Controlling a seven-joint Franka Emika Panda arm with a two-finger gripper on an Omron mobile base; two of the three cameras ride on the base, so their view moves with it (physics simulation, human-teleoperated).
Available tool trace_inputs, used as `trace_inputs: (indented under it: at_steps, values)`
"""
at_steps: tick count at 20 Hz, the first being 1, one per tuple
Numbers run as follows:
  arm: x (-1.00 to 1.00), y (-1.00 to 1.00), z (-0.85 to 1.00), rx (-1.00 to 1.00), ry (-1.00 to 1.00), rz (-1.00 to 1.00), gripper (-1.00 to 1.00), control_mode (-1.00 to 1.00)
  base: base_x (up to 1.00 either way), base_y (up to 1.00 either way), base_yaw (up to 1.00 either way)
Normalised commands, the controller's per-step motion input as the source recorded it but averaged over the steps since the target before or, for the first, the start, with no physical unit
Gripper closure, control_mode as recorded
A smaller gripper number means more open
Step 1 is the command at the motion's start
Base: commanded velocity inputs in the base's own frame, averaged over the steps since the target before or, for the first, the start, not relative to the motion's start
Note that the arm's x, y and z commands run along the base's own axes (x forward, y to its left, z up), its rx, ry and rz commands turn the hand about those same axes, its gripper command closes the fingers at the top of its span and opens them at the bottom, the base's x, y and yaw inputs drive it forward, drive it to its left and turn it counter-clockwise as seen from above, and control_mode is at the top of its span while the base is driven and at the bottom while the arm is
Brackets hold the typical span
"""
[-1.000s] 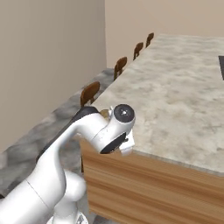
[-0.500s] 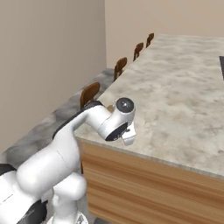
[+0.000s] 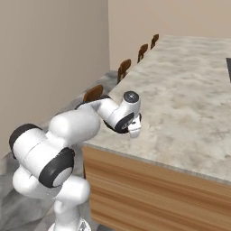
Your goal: Pick up the heated bread from the toaster oven and place it in the bowl. Then move the bread bowl to the dining counter.
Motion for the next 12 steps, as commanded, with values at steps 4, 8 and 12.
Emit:
trace_inputs:
  at_steps: [4,8,12]
  values:
    - [0.73,0.00,-0.74,0.00,0.00,-0.07,1.00,-1.00,0.00,0.00,0.00]
    - [0.33,0.00,-0.74,-0.01,0.03,-0.06,1.00,-1.00,0.00,0.00,0.00]
    - [0.19,0.00,-0.46,-0.05,0.01,-0.03,1.00,-1.00,0.00,0.00,0.00]
